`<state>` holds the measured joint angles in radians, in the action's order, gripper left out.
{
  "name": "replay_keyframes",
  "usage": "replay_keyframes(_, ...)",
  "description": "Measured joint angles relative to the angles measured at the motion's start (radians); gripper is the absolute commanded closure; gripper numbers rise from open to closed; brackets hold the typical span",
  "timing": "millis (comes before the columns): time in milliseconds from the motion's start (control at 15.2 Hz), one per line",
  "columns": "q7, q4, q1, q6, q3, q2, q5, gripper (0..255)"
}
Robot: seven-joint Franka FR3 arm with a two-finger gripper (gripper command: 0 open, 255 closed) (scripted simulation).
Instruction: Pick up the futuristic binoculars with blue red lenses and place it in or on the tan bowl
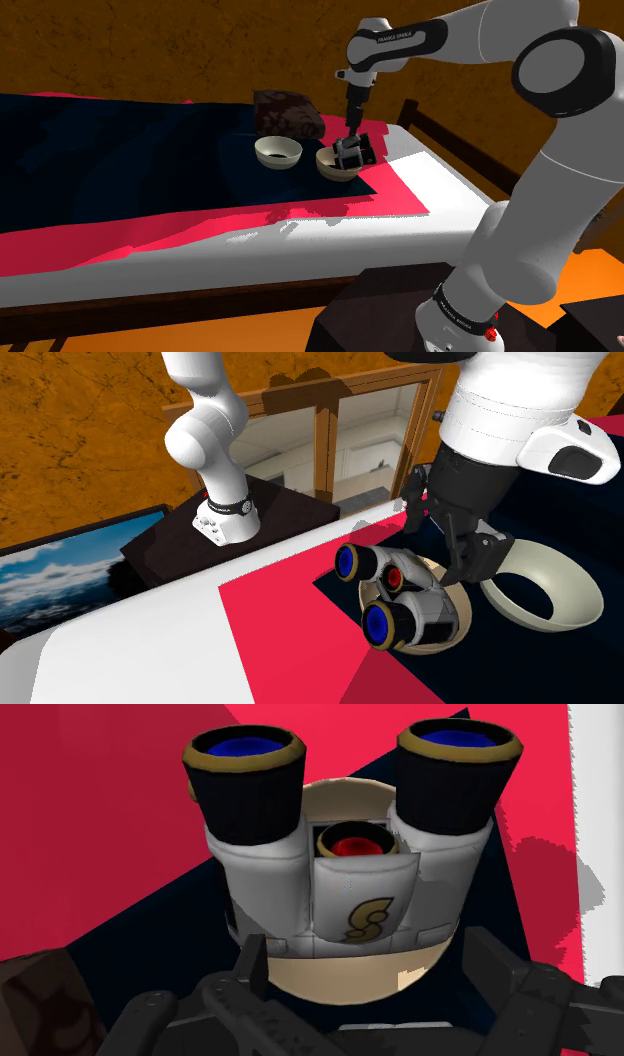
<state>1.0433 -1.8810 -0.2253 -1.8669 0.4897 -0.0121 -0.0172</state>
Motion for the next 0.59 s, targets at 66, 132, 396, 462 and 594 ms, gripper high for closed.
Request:
replay_keyframes(66, 0.001, 0.025, 0.0, 0.027, 0.0, 0.003, -0.001, 0)
replay_keyframes(132, 0.0, 0.054, 0.0, 0.054, 0.0, 0.001, -0.001, 0)
replay_keyframes(396, 0.001, 0.078, 0.0, 0.082, 0.0, 0.004, -0.002, 0)
replay_keyframes(462, 0.001, 0.079, 0.0, 0.083, 0.0, 0.004, -0.002, 0)
replay_keyframes(594, 0.001, 0.079, 0.0, 0.083, 0.0, 0.004, -0.002, 0)
